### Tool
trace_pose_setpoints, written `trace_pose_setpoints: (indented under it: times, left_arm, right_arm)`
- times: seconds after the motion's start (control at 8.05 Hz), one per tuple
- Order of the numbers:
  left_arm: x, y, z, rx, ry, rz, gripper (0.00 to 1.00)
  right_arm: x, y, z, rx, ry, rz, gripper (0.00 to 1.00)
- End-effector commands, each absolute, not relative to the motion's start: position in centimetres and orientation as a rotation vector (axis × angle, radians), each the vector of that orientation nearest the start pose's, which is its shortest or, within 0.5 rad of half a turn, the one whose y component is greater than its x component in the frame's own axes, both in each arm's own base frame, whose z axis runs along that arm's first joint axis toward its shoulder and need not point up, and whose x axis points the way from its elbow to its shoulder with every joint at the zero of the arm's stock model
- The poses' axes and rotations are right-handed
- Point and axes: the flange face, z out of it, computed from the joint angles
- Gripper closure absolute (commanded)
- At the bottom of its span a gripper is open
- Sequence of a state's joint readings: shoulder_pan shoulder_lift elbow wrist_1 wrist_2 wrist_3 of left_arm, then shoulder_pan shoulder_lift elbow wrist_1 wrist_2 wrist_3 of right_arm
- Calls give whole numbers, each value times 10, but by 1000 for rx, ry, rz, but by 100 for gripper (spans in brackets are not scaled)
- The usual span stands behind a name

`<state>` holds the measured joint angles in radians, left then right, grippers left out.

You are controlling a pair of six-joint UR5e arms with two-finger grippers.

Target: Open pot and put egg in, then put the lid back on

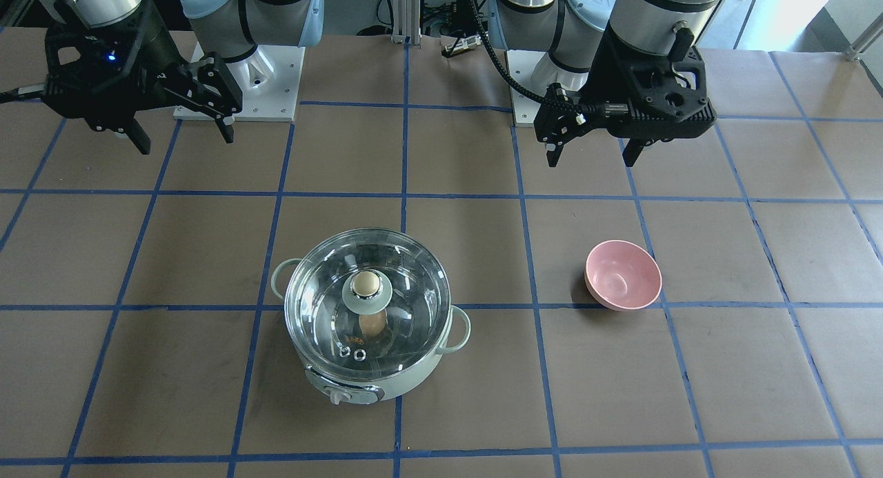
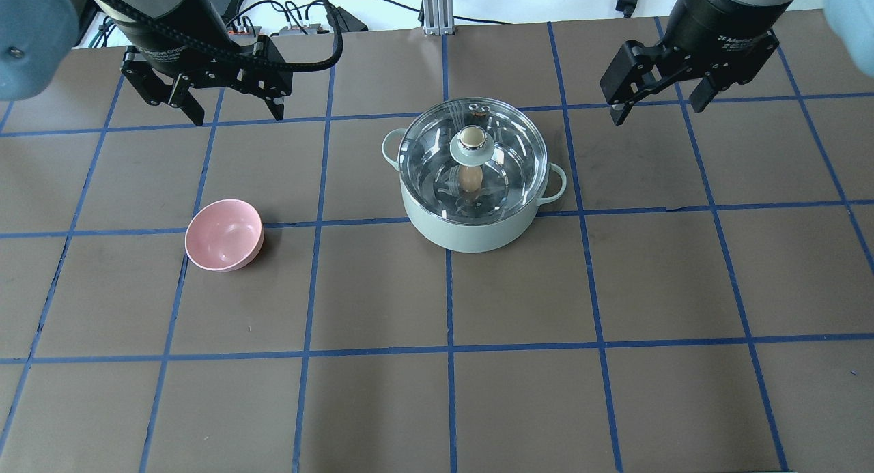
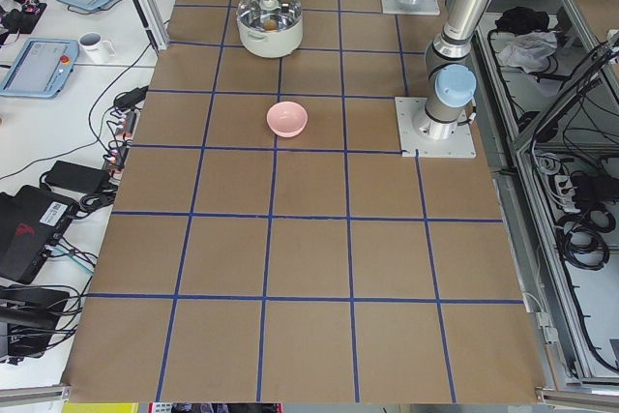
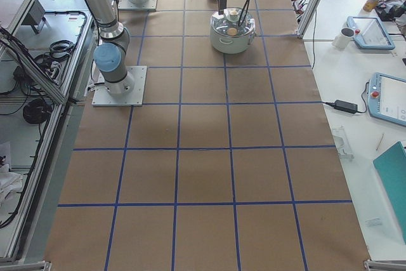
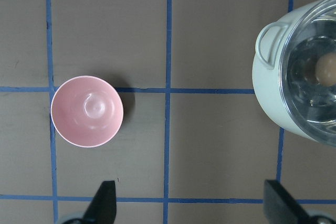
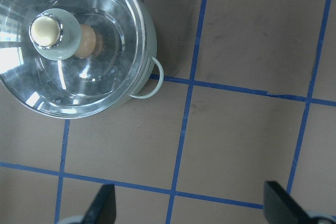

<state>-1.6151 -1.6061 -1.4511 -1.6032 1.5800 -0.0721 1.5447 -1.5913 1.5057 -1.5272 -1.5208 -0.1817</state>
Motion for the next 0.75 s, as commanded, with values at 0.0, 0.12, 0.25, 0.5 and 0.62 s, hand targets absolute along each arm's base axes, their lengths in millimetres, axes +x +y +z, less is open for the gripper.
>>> trace_pose_setpoints:
  times: [0.0, 0.12, 0.25, 0.5, 0.62]
  left_arm:
    - [-155, -504, 526, -44, 3134, -82, 0]
    - [-154, -504, 526, -46, 3134, -82, 0]
    - [-155, -504, 526, -44, 3134, -82, 0]
    - [-155, -504, 526, -44, 3133, -80, 0]
    - [-155, -504, 527, -44, 3133, -85, 0]
  right_arm:
    - [125, -489, 525, -241, 3087, -69, 0]
    - [126, -490, 526, -241, 3084, -74, 0]
    - [125, -490, 526, -251, 3091, -74, 0]
    - [125, -490, 526, -256, 3091, -74, 0]
    - [125, -489, 526, -258, 3093, -71, 0]
